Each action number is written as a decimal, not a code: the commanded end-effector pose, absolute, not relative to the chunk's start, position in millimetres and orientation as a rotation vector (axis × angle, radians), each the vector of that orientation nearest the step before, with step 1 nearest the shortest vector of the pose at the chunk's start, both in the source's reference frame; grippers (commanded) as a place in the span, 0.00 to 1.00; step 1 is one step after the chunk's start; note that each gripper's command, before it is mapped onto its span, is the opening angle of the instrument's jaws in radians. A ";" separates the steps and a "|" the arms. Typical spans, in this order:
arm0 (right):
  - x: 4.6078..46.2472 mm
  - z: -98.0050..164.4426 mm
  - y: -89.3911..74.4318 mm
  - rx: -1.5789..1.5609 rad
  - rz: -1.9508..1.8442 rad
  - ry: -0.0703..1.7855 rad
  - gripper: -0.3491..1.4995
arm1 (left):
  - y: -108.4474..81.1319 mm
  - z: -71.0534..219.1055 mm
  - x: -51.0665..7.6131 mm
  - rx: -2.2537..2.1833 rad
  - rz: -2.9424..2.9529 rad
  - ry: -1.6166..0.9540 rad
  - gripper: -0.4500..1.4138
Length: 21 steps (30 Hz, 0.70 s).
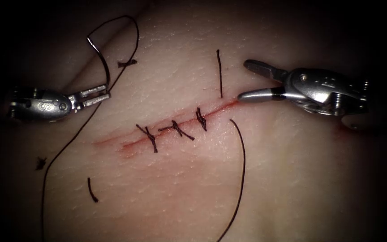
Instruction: Wound Closure
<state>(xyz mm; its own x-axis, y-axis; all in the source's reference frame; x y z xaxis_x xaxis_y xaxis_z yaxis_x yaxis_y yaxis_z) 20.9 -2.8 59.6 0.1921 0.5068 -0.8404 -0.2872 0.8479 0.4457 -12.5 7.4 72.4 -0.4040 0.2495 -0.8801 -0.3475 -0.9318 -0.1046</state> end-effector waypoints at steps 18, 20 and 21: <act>18.9 60.4 -4.9 0.221 0.581 1.244 0.86 | 8.0 75.7 -10.0 -1.321 2.188 0.013 0.91; 18.2 60.4 -5.0 0.222 0.579 1.241 0.86 | 8.2 74.8 -9.8 -1.308 2.170 -0.007 0.96; 17.9 60.4 -5.0 0.220 0.579 1.237 0.86 | 8.2 74.3 -9.8 -1.303 2.163 -0.015 0.97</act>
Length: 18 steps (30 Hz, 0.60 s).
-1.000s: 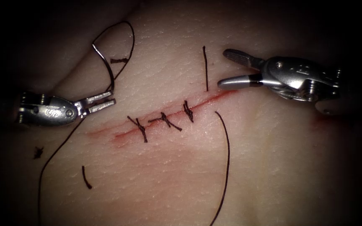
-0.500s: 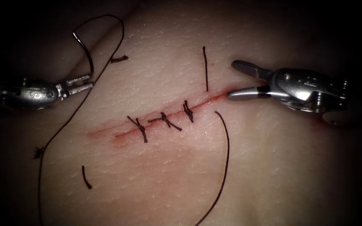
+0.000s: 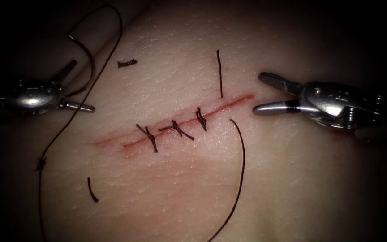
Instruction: Wound Closure
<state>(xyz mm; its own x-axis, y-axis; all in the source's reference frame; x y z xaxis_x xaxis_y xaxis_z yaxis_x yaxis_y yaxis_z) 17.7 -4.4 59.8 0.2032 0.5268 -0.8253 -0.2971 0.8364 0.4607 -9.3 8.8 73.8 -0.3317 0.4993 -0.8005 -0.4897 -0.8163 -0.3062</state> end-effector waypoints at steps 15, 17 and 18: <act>15.3 60.6 -5.4 0.223 0.591 1.216 0.86 | 9.6 56.9 -7.0 -1.316 2.077 0.120 0.82; 15.5 60.7 -5.2 0.221 0.594 1.215 0.86 | 8.9 54.6 -7.7 -1.335 2.067 0.100 0.80; 15.6 60.8 -5.1 0.220 0.595 1.214 0.86 | 8.8 53.3 -8.1 -1.340 2.055 0.097 0.80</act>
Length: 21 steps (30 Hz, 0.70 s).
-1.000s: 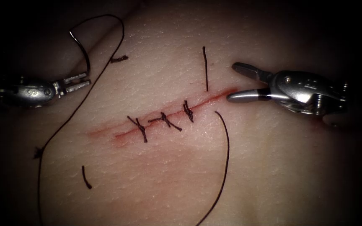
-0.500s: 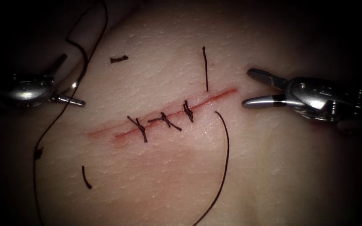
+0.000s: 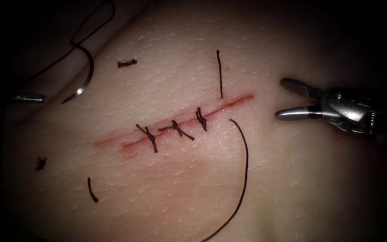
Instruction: Wound Closure
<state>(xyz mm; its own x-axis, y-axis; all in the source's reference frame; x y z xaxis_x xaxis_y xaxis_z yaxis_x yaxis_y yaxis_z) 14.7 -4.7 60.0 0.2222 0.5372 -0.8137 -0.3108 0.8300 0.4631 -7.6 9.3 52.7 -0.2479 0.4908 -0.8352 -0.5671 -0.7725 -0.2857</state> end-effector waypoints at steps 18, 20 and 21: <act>16.2 60.7 -5.4 0.214 0.598 1.213 0.87 | 6.4 49.4 -7.9 -0.936 2.635 0.618 0.79; 16.3 60.8 -5.4 0.211 0.601 1.210 0.87 | 4.6 49.1 -8.9 -0.907 2.675 0.672 0.79; 16.4 60.8 -5.4 0.211 0.601 1.210 0.87 | 3.8 48.9 -9.4 -0.894 2.679 0.686 0.79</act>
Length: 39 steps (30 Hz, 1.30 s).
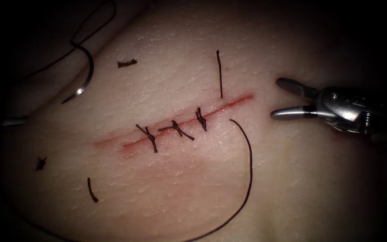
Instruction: Wound Closure
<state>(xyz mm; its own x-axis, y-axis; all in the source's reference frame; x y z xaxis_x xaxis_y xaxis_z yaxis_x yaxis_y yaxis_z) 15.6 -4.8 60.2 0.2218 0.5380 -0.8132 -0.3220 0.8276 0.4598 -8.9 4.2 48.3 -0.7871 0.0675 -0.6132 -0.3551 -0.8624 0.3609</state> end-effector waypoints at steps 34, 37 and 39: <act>17.4 60.6 -6.3 0.222 0.611 1.220 0.89 | -6.7 39.8 -16.9 -0.968 2.864 0.963 0.72; 17.5 60.6 -6.4 0.222 0.612 1.220 0.89 | -6.7 39.8 -17.4 -0.968 2.876 0.978 0.61; 17.5 60.6 -6.4 0.222 0.612 1.220 0.89 | -6.7 39.7 -17.5 -0.970 2.881 0.983 0.45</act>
